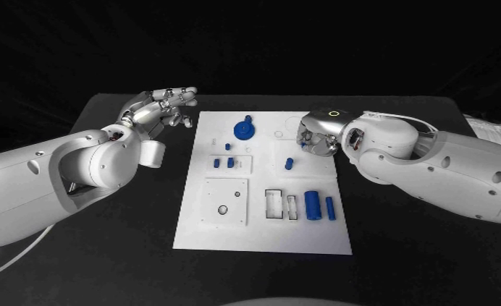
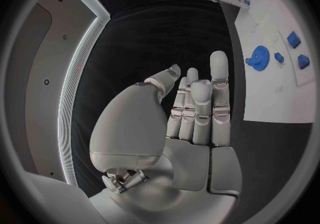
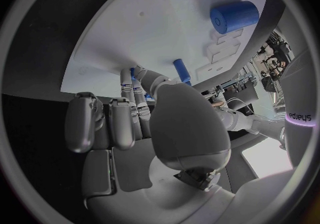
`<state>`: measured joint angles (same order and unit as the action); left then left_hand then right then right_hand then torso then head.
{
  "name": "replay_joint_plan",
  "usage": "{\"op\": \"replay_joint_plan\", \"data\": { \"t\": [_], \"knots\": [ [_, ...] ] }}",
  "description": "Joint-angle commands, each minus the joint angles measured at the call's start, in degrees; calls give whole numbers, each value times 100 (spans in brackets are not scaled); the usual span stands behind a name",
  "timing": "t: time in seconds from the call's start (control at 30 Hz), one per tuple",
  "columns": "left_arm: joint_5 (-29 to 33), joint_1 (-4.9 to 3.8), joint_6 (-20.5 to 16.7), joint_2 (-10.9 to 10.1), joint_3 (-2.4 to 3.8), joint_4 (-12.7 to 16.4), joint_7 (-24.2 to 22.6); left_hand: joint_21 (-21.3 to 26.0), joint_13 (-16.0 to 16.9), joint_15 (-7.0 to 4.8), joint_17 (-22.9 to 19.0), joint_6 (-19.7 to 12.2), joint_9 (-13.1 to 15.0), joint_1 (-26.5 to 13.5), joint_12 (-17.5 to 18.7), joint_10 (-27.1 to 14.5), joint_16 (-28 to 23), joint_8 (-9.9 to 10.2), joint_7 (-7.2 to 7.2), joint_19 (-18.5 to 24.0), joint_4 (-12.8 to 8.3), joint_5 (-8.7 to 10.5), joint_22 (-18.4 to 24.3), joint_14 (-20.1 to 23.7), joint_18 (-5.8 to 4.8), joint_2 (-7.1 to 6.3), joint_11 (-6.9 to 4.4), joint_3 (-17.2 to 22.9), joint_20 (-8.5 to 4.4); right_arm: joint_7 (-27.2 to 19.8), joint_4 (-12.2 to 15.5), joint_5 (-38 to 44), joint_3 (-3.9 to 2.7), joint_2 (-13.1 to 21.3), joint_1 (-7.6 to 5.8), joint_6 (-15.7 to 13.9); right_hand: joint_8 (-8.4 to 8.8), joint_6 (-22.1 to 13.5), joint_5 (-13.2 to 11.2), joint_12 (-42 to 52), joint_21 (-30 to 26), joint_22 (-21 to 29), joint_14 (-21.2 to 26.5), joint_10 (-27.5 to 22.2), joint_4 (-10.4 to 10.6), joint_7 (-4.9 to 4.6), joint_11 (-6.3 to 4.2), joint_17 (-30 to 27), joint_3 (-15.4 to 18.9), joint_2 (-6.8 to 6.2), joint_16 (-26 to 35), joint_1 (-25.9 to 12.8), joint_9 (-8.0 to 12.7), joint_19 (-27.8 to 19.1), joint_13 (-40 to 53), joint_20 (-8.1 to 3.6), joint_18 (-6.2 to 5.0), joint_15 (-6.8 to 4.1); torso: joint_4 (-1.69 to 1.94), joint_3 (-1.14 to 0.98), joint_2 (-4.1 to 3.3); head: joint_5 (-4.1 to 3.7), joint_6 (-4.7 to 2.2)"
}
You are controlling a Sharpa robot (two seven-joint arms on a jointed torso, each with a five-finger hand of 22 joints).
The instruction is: Assemble the parts on the task board
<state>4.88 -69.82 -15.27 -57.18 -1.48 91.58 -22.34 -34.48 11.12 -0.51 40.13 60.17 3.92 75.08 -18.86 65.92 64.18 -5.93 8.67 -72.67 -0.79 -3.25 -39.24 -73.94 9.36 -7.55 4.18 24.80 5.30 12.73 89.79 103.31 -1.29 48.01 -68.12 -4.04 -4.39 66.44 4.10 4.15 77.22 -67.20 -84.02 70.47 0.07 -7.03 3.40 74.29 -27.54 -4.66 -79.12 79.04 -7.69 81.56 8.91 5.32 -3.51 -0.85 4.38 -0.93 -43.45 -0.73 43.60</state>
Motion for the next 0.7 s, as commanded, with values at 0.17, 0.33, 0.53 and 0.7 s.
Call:
{"op": "replay_joint_plan", "data": {
  "t": [0.17, 0.33, 0.53, 0.7],
  "knots": [
    [20, -1, 16, -8, 2, 18, -14, 23, 12, 6, -6, -47, -7, 26, -48, -43, -22, 7, 3, -44, -27, 15, 8, 32, 106, 67, -5, -20, -4, 119, 24, 169, 31, -18, 55, 73, -31, 65, 18, 11, 31, -25, -310, 83, -50, -2, -11, 19, -87, 85, -42, 52, -23, 3, -17, -61, -101, -47, -3, 1, 6, 5, 19],
    [20, -1, 12, -12, 2, 20, -6, 27, 17, 6, -3, -50, -7, 38, -60, -53, -17, 8, 4, -47, -36, 15, 9, 31, 106, 71, -4, -17, -4, 110, 89, 204, 30, -1, 69, -126, -29, 69, 32, 3, 31, -25, -312, 87, -73, -3, -12, 26, -106, 84, -47, 60, -27, 4, -24, -66, -101, -49, -1, 0, 9, 9, 21],
    [20, -1, 11, -13, 2, 21, 1, 29, 21, 7, -6, -53, -7, 47, -70, -66, -16, 9, 7, -49, -43, 16, 11, 31, 106, 75, -2, -16, -4, 80, 166, 228, 29, 13, 79, -430, -25, 71, 50, -9, 36, -33, -314, 85, -95, -8, -8, 34, -123, 76, -53, 59, -30, 7, -32, -71, -100, -48, 3, 0, 7, 16, 15],
    [20, -1, 13, -16, 2, 20, 9, 29, 21, 7, -6, -53, -7, 47, -70, -66, -16, 9, 7, -49, -43, 16, 11, 31, 106, 75, -2, -16, -4, 94, 197, 242, 28, 27, 81, -614, -22, 73, 55, -17, 42, -42, -316, 84, -95, -13, -2, 42, -126, 69, -60, 39, -32, 12, -38, -75, -98, -45, -1, 2, 7, 27, 13]
  ]
}}
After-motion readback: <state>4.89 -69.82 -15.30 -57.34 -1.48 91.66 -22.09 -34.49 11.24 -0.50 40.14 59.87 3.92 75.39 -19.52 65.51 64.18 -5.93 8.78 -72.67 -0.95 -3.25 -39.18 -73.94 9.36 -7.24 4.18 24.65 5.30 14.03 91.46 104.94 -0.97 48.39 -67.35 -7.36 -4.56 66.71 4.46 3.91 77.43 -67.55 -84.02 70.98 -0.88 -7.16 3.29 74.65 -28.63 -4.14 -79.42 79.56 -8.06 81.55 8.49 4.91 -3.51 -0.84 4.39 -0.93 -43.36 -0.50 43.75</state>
